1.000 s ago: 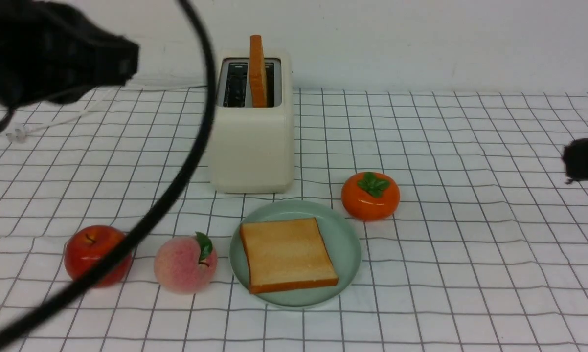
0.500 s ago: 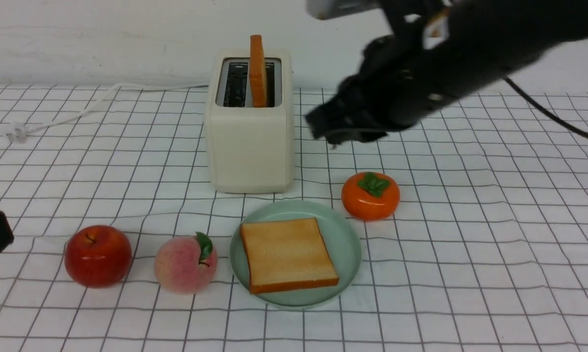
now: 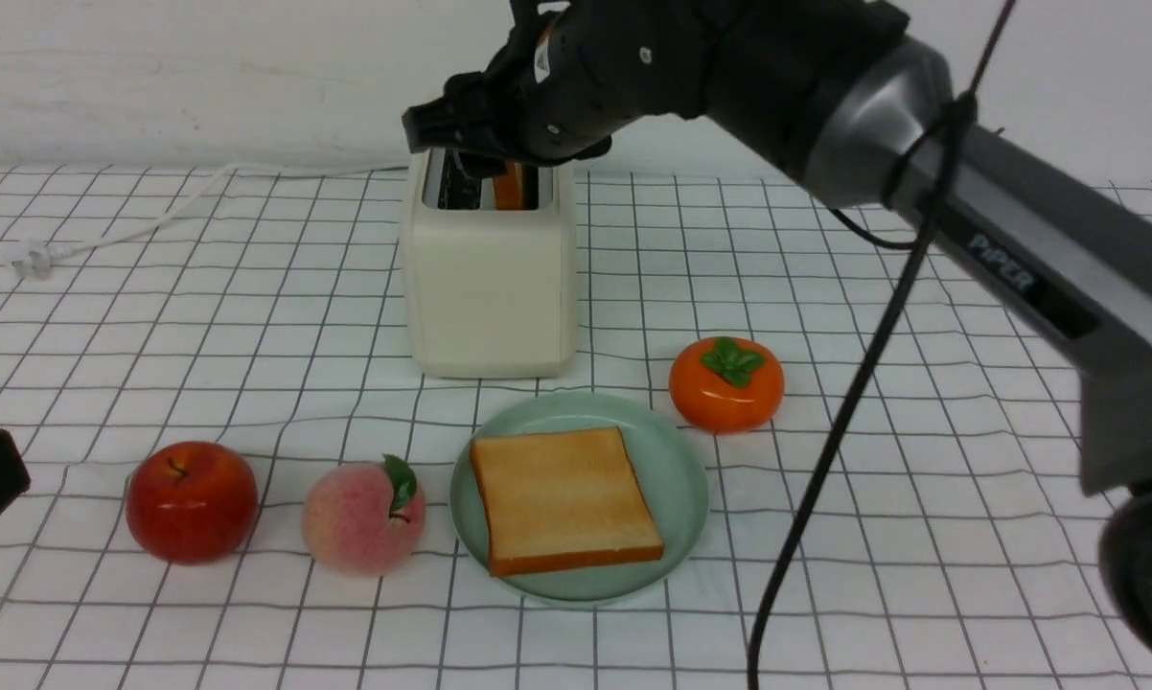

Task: Take toasted bread from bread machine on white checkered table place on plate.
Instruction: 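Grasp the toast slice in the toaster and pull it up out of the slot with the right gripper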

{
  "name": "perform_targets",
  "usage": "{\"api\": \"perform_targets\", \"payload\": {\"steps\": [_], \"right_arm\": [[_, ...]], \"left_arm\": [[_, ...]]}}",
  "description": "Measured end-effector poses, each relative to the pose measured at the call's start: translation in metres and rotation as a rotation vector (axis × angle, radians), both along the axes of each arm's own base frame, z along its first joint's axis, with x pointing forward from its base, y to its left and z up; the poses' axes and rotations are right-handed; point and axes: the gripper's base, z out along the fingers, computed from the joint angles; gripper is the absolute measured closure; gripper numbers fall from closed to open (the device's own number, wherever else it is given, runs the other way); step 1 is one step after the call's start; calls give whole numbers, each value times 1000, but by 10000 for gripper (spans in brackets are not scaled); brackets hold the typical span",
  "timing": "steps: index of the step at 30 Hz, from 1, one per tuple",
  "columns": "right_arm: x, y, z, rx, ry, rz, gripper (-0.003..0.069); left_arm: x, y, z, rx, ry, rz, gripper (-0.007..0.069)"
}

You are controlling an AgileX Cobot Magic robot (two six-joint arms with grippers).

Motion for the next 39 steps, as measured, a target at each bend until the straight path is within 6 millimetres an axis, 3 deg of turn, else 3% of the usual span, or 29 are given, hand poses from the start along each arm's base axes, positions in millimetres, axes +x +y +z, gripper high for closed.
{"api": "perform_targets", "payload": {"steps": [5,11,17,25,33,39], "right_arm": [[25,-5,-17,34,-37,-39,182],[40,0,-37,58,-82,-38,307],[44,1,-37,83,-138,-33,404],[48,3,-43,72,-167,-28,426],[49,2,-43,52,-184,-29,572],[47,1,-35,61,-202,-28,573]], "left_arm": [[0,0,-1,0,7,-2,638],[0,-1,-1,-11,11,-6,638],[0,-1,0,-14,12,-6,638],[0,-1,-1,-13,15,-7,638],[0,-1,-1,-12,16,-7,638],[0,-1,-1,-12,16,-7,638]]}}
